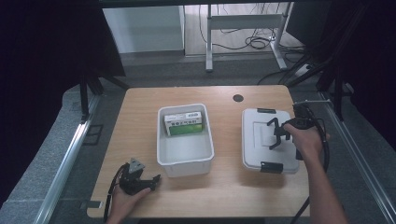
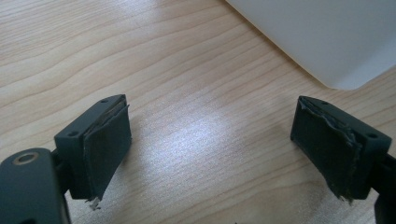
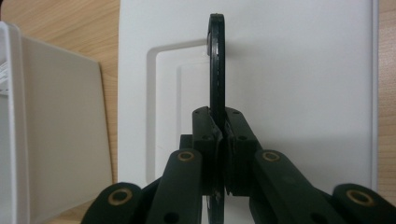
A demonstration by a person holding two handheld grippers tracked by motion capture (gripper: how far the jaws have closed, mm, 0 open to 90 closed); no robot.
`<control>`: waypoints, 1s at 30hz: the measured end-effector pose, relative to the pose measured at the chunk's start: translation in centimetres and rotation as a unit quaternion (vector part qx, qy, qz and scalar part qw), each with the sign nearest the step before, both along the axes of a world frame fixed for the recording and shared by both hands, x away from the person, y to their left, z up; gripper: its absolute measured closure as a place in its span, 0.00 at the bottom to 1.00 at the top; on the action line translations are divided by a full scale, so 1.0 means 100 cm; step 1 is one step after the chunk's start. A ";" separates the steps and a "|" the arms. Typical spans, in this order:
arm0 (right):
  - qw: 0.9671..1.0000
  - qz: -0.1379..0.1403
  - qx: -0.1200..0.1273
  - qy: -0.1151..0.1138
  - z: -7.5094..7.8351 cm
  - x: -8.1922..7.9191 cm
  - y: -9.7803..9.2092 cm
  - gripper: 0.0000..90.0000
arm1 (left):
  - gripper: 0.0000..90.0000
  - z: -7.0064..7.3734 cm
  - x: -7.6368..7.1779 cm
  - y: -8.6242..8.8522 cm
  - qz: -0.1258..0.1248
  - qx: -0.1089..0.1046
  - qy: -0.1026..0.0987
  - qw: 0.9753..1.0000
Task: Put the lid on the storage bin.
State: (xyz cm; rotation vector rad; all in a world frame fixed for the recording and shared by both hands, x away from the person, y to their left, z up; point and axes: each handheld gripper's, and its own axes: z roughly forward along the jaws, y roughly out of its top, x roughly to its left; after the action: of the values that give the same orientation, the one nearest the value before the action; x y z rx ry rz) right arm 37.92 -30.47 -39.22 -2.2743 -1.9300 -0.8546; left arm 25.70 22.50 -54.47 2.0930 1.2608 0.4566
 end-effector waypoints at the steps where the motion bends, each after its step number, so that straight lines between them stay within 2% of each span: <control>1: 1.000 0.002 0.000 -0.001 0.002 -0.001 0.000 0.94 | 0.13 0.000 0.000 0.000 0.000 0.000 0.000 1.000; 30: 0.999 0.023 0.016 -0.047 0.047 -0.013 0.008 0.94 | 0.13 0.000 0.000 0.000 0.000 0.000 -0.001 1.000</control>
State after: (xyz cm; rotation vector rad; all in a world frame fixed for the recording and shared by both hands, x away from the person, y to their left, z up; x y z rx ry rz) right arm 36.66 -29.63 -34.51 -2.2008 -1.9835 -0.9954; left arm 25.71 22.50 -54.48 2.0914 1.2598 0.4587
